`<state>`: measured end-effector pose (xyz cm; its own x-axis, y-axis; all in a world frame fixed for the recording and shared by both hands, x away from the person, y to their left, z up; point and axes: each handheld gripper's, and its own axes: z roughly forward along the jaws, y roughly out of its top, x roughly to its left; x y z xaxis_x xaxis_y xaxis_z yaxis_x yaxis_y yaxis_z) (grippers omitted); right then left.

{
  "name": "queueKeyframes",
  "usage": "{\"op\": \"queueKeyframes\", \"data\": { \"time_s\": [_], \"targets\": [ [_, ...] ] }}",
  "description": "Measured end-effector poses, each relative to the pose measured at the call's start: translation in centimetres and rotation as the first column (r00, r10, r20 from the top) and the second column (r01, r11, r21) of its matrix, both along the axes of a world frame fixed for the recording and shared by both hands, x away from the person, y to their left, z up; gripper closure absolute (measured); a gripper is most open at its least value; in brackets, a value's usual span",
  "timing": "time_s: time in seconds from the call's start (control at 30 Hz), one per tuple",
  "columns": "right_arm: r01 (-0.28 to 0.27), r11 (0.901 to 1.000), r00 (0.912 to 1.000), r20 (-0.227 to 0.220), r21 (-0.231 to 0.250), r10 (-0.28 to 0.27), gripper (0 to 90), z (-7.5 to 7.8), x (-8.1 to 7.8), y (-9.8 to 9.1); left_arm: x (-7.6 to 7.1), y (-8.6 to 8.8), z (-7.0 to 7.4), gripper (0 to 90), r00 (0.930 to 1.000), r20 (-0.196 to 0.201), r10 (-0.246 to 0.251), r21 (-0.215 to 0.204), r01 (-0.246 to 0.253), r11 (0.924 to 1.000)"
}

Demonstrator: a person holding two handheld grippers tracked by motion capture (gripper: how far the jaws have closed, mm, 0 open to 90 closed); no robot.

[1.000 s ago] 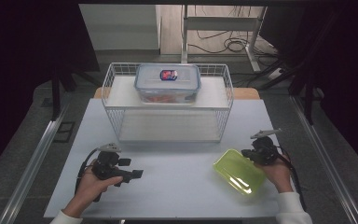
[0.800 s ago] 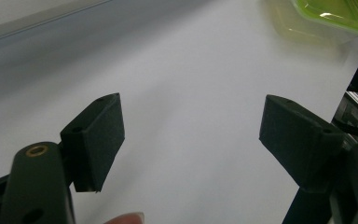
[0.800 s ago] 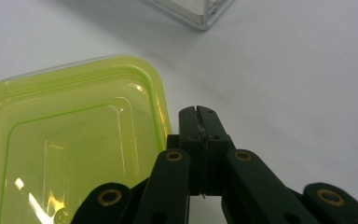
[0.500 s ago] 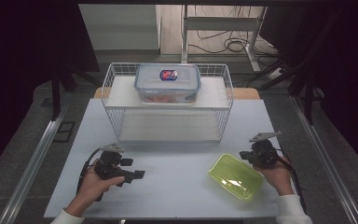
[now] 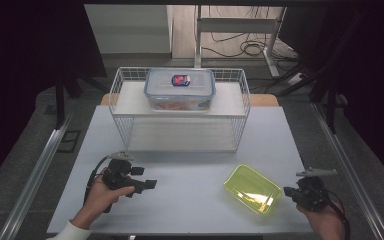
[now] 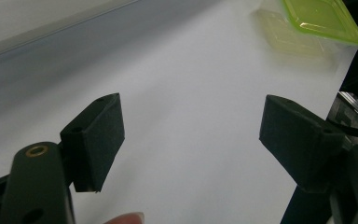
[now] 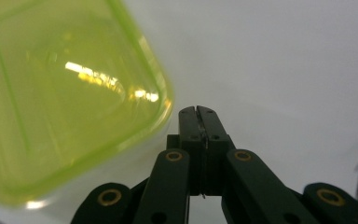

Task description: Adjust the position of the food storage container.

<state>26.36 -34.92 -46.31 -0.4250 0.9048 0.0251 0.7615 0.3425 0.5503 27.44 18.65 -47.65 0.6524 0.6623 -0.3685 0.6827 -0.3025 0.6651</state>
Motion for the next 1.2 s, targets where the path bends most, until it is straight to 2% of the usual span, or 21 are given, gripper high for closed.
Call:
{"op": "queueKeyframes", "data": {
  "time_s": [0.17, 0.37, 0.73, 1.0, 1.2],
  "targets": [
    [-0.003, 0.9997, 0.9991, -0.041, -0.023, 0.002, 88.9, -0.6, -1.6, 0.6, 0.0, 0.0, 0.0, 21.4, 1.0, 0.002, -0.001, 0.002, 0.001, 1.0],
    [-0.017, 0.9987, 0.9977, -0.066, -0.048, 0.014, 88.8, -1.2, -0.8, 2.0, -0.1, 0.2, 0.1, 21.4, 1.0, 0.005, 0.003, 0.0, -0.003, 1.0],
    [-0.043, 0.9956, 0.9983, -0.042, -0.083, 0.04, 88.8, -1.1, 2.8, 3.8, -0.2, 0.3, 0.0, 21.4, 1.0, 0.003, 0.009, 0.007, -0.009, 0.9999],
    [-0.106, 0.9884, 0.9943, -0.021, -0.108, 0.104, 88.8, -1.8, 5.2, 5.8, -0.2, 0.3, -0.1, 21.4, 0.9999, 0.0, 0.013, 0.011, -0.013, 0.9999],
    [-0.164, 0.9803, 0.9864, -0.006, -0.11, 0.165, 88.9, -1.7, 5.9, 8.2, -0.2, 0.4, -0.1, 21.4, 0.9998, -0.002, 0.019, 0.008, -0.019, 0.9998]
  ]
}}
